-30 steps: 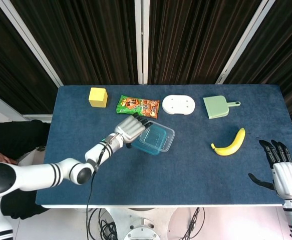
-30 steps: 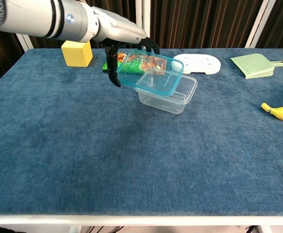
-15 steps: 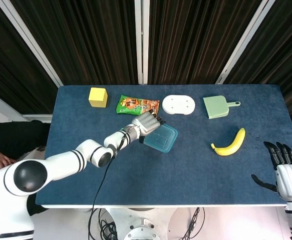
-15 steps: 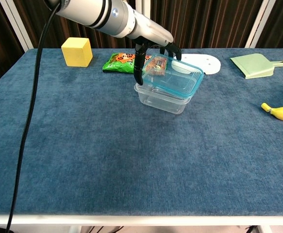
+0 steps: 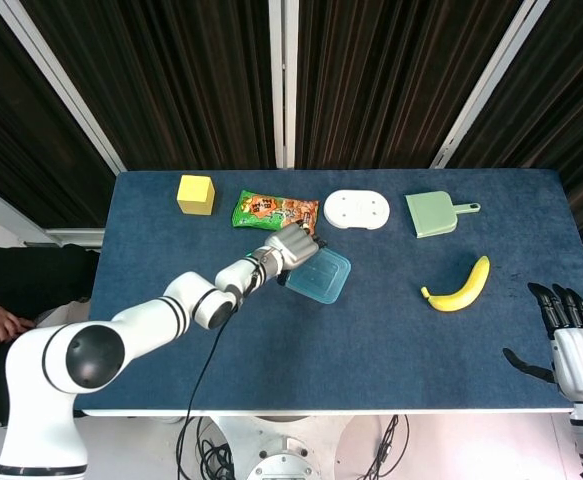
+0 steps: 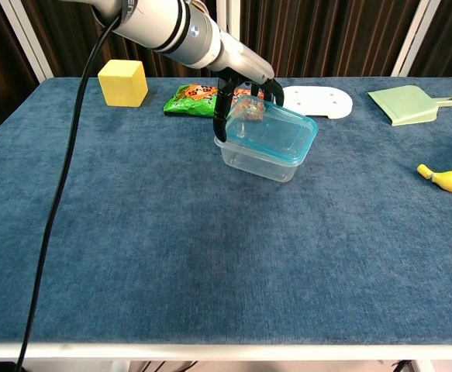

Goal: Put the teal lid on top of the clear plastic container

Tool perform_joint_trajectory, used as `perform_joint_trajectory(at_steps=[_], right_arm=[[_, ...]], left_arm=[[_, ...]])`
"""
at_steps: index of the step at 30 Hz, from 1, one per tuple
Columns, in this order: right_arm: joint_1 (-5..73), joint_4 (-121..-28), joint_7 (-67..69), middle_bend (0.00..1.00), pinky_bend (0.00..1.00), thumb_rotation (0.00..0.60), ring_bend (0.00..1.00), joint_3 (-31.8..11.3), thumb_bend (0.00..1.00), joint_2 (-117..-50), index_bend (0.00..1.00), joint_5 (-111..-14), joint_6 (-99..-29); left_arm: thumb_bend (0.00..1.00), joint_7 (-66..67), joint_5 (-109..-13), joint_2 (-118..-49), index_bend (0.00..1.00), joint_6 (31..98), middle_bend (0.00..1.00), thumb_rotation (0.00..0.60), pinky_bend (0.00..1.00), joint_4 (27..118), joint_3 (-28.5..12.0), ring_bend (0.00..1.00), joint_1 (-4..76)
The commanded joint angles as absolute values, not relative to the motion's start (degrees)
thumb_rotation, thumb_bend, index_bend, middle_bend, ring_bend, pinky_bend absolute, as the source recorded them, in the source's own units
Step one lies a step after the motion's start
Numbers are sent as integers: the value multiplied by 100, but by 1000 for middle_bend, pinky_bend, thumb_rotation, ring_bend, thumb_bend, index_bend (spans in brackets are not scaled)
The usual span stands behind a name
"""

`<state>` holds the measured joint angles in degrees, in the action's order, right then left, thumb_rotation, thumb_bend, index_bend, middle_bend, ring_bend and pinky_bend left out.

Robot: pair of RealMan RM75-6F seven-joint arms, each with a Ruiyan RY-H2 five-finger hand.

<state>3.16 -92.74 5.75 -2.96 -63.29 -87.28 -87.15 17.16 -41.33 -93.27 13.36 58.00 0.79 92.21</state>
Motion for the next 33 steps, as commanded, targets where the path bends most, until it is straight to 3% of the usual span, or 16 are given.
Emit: perform_joint_trajectory(at_steps=[1, 15, 20, 33], right_arm=[[312, -9262, 588, 115, 0, 600, 0, -300, 89, -6332, 0, -8723, -8713], [277, -9247, 607, 115, 0, 600, 0, -310, 89, -6335, 0, -8713, -8721], [267, -9249, 602, 115, 0, 600, 0, -313, 90, -6339, 0, -8721, -8730], [201, -9258, 607, 121, 0, 600, 0, -313, 92, -6354, 0, -8787, -8854]], left_arm=[[346, 1603, -4166, -9389, 247, 1288, 238, 600, 89, 5698, 185, 108, 9286], [346, 1143, -4310, -9494, 240, 1182, 224, 600, 86, 5499, 432, 106, 9449], [339, 1005, -4378, -9486, 147, 1123, 155, 600, 71, 5511, 516, 49, 9496], [164, 764, -4307, -9380, 8, 1287, 3, 600, 44, 5700, 748, 0, 9578]])
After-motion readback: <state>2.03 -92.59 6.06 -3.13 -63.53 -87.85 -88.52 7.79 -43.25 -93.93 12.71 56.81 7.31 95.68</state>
